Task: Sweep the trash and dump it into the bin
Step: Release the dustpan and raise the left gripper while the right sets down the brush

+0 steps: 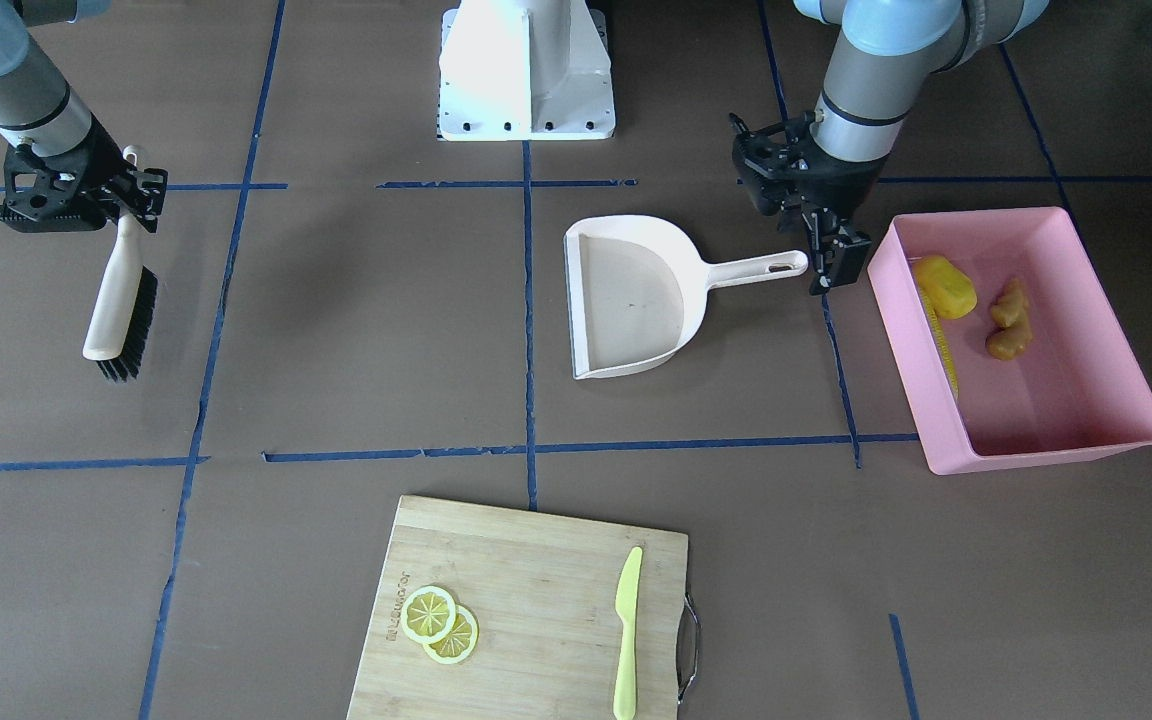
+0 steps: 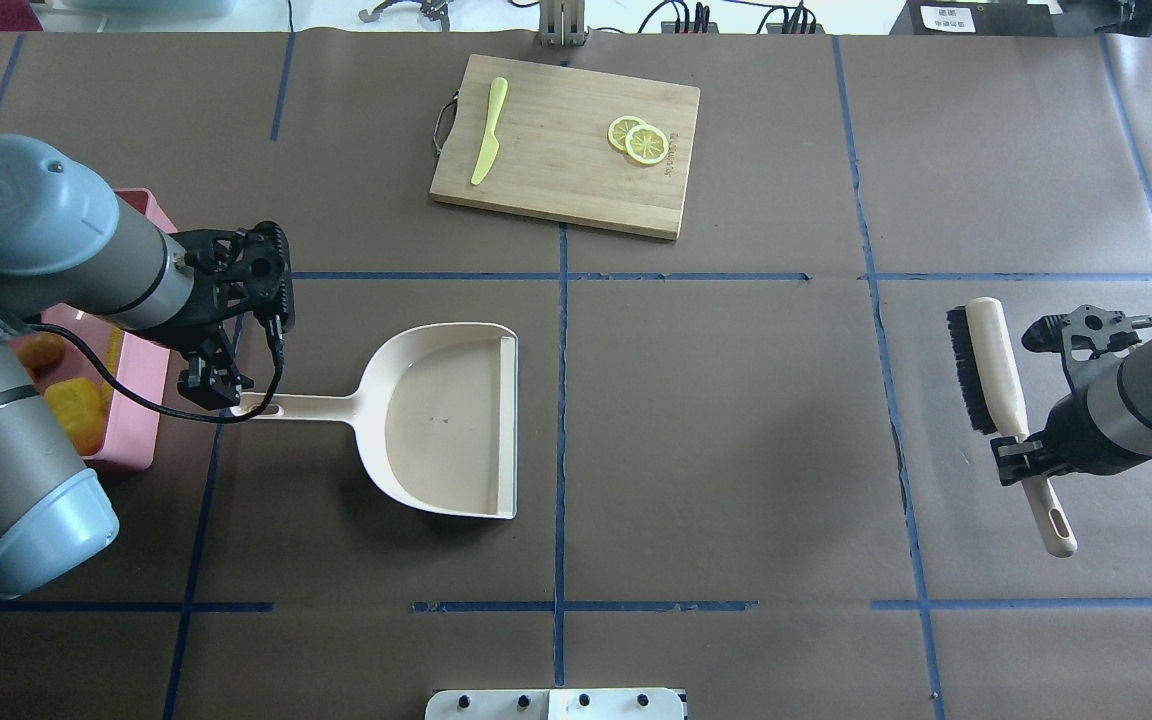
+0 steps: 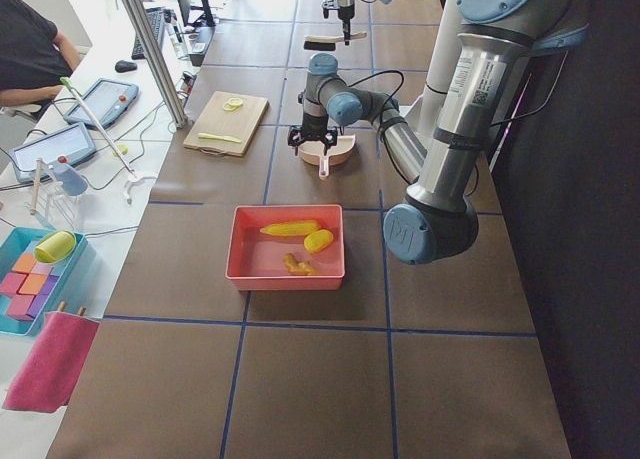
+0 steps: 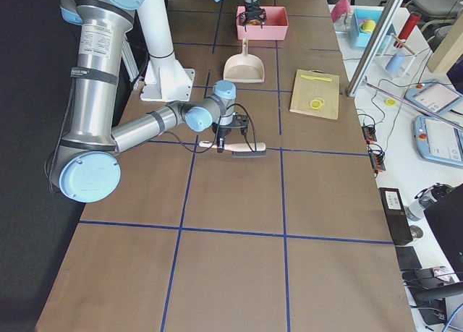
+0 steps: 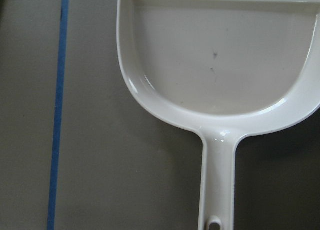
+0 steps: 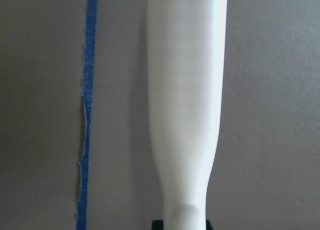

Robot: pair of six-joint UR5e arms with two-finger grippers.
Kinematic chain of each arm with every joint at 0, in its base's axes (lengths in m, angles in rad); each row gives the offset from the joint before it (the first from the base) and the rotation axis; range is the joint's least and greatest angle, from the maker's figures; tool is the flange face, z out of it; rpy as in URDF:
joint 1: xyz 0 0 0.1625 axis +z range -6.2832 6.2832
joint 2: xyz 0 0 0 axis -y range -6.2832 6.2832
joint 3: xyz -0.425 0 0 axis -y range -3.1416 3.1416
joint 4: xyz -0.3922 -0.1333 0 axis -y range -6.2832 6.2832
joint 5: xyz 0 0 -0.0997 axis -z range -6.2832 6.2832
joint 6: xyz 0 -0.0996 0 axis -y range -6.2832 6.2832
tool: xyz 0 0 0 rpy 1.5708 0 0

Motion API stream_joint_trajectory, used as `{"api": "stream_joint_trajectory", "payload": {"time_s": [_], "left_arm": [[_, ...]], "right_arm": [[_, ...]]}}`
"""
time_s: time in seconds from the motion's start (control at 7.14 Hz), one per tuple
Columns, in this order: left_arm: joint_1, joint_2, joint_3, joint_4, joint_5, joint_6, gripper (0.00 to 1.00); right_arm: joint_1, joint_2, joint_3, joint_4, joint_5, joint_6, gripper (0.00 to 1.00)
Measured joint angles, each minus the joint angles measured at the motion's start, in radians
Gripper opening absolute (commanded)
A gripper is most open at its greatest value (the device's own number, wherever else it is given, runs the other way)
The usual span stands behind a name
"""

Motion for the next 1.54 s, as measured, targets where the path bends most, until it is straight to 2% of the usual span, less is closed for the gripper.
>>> {"api": "stream_joint_trajectory", "payload": {"time_s": [0.56,0.84,1.12,1.26,1.4,1.54], "left_arm": [[-0.07,0.056,-0.007,-0.002,-0.002,-0.028,1.0],[-0.083,0.058,-0.007,-0.002,-0.002,-0.049,1.0],[-0.092,0.058,-0.007,0.0,-0.002,-0.053,1.0],[-0.094,0.058,-0.007,0.0,-0.002,-0.053,1.0],[-0.094,0.058,-0.007,0.0,-0.001,-0.053,1.0],[-0.094,0.059,-0.008,0.0,-0.001,-0.053,1.0]], "right_arm": [[0.093,-0.046,-0.116,0.011,0.018,-0.203,0.05],[0.11,-0.045,-0.148,0.012,0.022,-0.213,0.12],[0.128,-0.044,-0.154,0.013,0.045,-0.212,0.28],[0.137,-0.044,-0.156,0.012,0.054,-0.211,0.46],[0.14,-0.043,-0.158,0.012,0.058,-0.212,0.68],[0.141,-0.041,-0.16,0.011,0.06,-0.215,0.74]]}}
